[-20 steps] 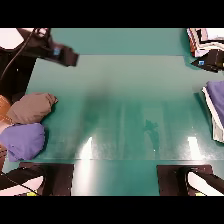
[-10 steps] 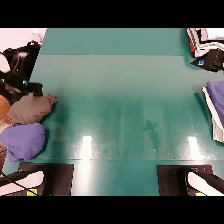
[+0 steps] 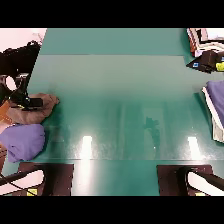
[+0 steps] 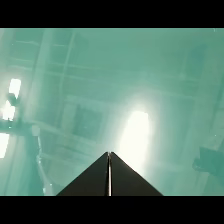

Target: Fold the shirts.

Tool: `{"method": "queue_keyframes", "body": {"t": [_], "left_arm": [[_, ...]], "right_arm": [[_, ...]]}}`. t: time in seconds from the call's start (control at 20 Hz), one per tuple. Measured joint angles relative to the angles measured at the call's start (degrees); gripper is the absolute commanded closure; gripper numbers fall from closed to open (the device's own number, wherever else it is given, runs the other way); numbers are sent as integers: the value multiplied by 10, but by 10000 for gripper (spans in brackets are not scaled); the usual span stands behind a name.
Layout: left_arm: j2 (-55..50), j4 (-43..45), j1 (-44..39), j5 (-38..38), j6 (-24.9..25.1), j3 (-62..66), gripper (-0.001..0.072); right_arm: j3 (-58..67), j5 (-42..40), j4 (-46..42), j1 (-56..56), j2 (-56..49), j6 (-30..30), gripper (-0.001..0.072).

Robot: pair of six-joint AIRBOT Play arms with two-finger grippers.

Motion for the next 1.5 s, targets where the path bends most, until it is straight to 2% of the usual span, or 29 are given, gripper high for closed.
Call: {"method": "queue_keyframes", "body": {"t": [0.2, 0.35, 0.65, 0.85, 1.1, 1.15, 1.2, 1.25, 1.4, 1.5], "left_arm": [[26, -13, 2, -25, -2, 24, 684], [87, -43, 2, -35, -3, 95, 683], [198, -180, -17, -61, -1, 297, 685], [206, -223, -130, -63, 0, 358, 685], [112, -236, -322, -56, -8, 370, 680], [84, -237, -356, -55, -6, 368, 547], [52, -240, -390, -55, 1, 366, 231], [21, -242, -420, -49, 8, 364, 63], [-61, -243, -475, -43, 28, 361, 64], [-92, -226, -478, -37, 37, 360, 64]], "right_arm": [[2, -1, 3, 0, -3, 0, 696], [30, -2, 8, 0, -3, 0, 697], [145, -15, 11, 0, -3, 0, 697], [196, -19, 11, 0, -3, 0, 697], [214, -11, 10, 0, -3, 0, 697], [216, -8, 10, 0, -3, 0, 696], [216, -4, 10, 0, -3, 0, 697], [217, 0, 10, 0, -3, 0, 697], [218, 12, 10, 0, -3, 0, 696], [218, 20, 10, 0, -3, 0, 696]]}}
